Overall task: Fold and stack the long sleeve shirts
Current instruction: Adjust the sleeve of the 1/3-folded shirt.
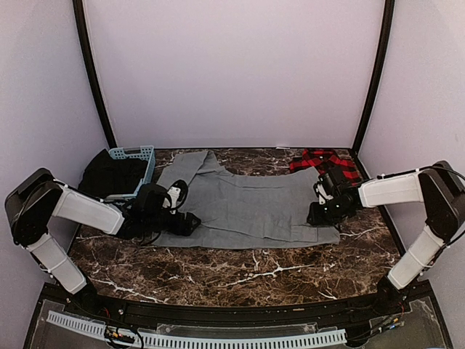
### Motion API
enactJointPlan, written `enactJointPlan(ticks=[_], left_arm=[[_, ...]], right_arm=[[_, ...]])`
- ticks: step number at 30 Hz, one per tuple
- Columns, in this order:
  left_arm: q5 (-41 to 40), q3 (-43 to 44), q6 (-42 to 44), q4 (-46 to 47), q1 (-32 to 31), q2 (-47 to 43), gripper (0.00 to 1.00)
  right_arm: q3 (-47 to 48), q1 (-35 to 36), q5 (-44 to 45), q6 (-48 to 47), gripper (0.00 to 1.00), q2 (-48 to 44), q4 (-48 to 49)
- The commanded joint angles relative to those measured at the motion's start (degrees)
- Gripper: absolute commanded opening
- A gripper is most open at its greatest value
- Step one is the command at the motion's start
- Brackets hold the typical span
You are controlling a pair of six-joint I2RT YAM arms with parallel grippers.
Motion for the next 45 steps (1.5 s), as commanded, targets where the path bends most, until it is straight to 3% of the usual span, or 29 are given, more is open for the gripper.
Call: enactJointPlan(ticks=[1,7,15,28,43,45], left_arm=[[-1.06,-0.99,-0.36,0.94,-0.19,0.32,0.81],[-1.59,-1.14,-0.66,1.04,-0.21,0.28,0.81],[-5.45,-1.44,-1.45,0.45,-0.21,-0.79,0.81],[-6.33,-2.44,0.08,0.39,-0.24,-3.73,0.81],[-8.38,-0.39,4.07,-1.57,-0.25,-3.02,0.81],[-9.86,0.38,4.09,-3.29,-0.25,-1.32,0.81]], right_arm=[[-1.91,-0.14,-1.63,1.83,0.38,1.37,4.24],[-4.01,-0.17,-4.31,2.61,0.29,1.54,6.52],[-4.57,-0.23,-3.74,2.54,0.0,-1.43,7.09],[-1.74,-1.22,1.63,-0.46,0.0,-6.95,-0.31],[3.61,-2.25,3.67,-4.1,0.0,0.16,-3.98],[4.25,-2.21,3.99,-4.35,0.09,0.44,-3.95]])
